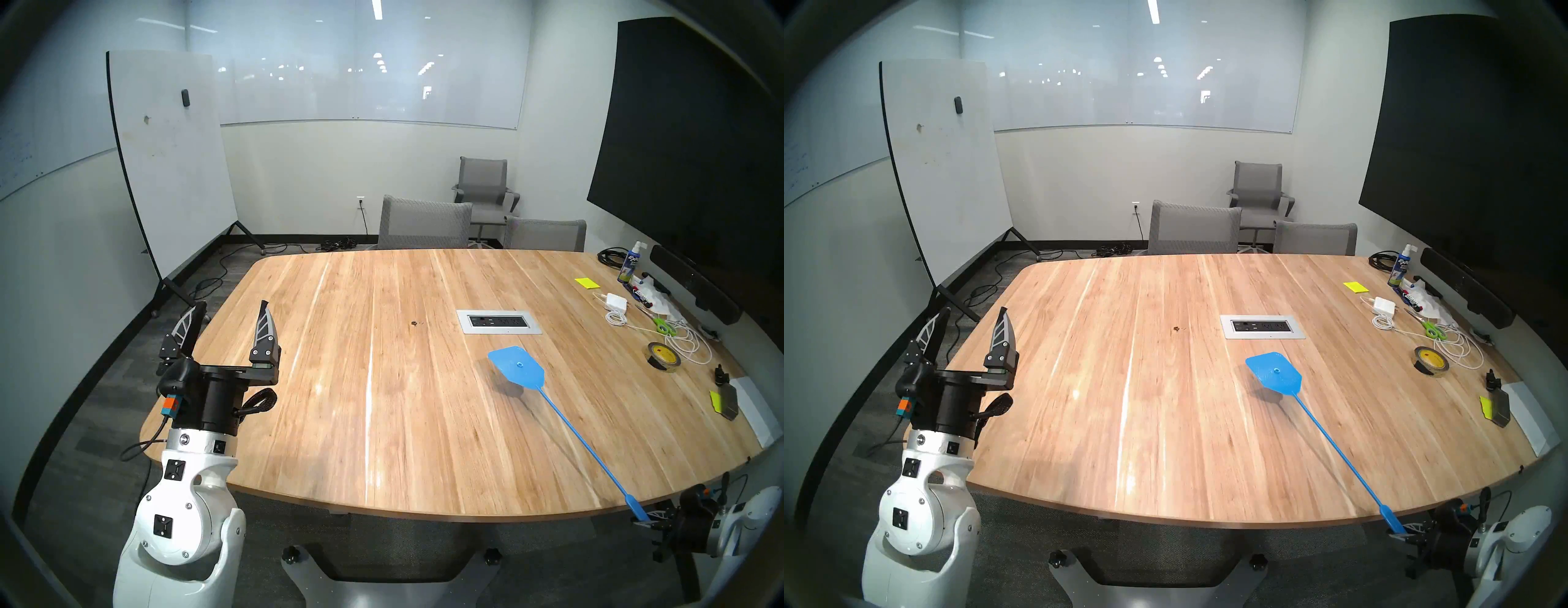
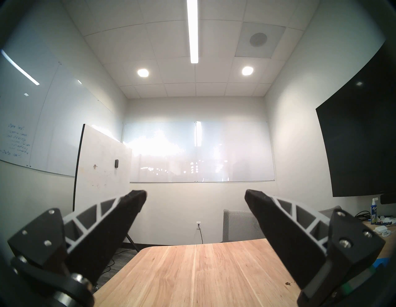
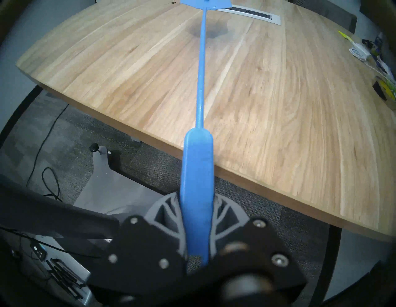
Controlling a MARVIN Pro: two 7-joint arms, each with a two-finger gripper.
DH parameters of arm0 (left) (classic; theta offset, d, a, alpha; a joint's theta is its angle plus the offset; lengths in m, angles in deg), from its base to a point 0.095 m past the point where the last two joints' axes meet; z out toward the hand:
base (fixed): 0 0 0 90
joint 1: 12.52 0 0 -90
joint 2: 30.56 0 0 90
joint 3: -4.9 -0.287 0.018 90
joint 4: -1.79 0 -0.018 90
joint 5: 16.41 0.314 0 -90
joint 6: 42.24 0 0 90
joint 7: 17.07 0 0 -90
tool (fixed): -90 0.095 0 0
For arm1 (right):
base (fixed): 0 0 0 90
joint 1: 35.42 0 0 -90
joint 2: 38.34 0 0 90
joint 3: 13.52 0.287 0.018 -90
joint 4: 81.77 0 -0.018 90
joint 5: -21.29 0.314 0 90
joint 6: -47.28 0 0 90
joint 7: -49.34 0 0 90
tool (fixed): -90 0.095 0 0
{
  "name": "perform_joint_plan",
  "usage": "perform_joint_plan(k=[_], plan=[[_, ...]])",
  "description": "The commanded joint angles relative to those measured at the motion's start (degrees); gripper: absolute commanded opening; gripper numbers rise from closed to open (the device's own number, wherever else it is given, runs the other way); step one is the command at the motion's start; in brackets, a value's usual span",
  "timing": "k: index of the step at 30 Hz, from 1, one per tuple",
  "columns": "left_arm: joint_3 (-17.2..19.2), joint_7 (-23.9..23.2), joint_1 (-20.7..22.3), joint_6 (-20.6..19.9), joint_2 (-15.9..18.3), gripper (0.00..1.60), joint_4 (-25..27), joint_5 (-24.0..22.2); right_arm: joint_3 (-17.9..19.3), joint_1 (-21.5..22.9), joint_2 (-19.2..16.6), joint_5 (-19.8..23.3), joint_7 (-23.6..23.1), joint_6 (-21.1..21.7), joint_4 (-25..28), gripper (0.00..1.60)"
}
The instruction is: Swat a bug on table
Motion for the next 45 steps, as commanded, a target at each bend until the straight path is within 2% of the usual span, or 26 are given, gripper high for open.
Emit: perform_joint_plan(k=[1, 16, 27, 37, 45], plan=[[-0.08, -0.06, -0.11, 0.10, 0.02, 1.60, 1.18, 0.02, -0.95, 1.67, -1.82, 0.10, 0.06, 0.21, 2.08, 0.00], [-0.08, -0.06, -0.10, 0.11, 0.02, 1.60, 1.17, 0.02, -4.65, 4.34, -5.27, -0.24, 0.08, 2.75, 3.46, 0.00], [-0.08, -0.06, -0.09, 0.12, 0.02, 1.60, 1.16, 0.02, -9.58, 6.96, -11.18, 0.44, 0.16, 5.65, 2.25, 0.00], [-0.08, -0.06, -0.08, 0.13, 0.02, 1.60, 1.14, 0.02, -14.92, 9.63, -16.76, 1.23, 2.08, 11.59, 0.70, 0.00], [-0.08, -0.06, -0.06, 0.14, 0.02, 1.60, 1.12, 0.02, -19.05, 10.88, -21.10, 4.77, 5.21, 13.88, -1.23, 0.00]])
